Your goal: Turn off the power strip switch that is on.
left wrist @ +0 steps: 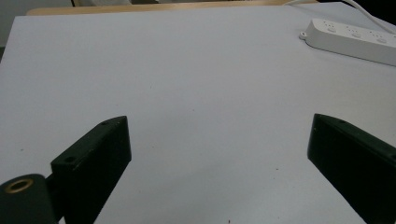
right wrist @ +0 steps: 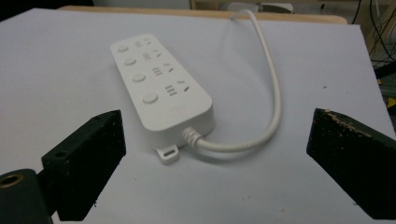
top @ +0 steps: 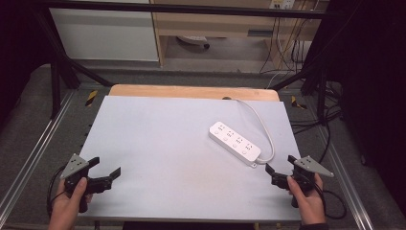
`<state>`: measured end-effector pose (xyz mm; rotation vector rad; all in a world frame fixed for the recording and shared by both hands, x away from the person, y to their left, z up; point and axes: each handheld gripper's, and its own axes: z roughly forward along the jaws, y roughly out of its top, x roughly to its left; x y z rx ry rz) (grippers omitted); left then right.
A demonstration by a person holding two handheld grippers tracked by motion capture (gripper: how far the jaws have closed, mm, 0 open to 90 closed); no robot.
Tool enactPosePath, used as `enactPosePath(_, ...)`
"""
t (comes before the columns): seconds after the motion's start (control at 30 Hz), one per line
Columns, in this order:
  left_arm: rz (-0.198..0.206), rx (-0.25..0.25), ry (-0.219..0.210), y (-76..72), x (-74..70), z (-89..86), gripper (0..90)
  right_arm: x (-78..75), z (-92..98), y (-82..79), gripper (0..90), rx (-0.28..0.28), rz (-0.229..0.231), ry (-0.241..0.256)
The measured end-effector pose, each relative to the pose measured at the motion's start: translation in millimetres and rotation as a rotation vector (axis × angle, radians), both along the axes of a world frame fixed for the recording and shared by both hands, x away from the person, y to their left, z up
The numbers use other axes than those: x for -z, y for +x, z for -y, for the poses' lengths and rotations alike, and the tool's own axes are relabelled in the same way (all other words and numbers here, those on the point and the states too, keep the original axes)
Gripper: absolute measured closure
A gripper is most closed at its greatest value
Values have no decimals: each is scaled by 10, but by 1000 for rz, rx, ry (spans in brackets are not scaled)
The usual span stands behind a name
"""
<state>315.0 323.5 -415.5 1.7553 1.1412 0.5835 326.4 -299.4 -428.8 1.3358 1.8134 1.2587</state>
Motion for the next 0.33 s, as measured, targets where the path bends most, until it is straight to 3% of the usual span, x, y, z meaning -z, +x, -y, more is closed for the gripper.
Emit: enactPosePath(0.33,0,9,-2,-1,-3,14,61,214,-1,105,45,6,-108,-82)
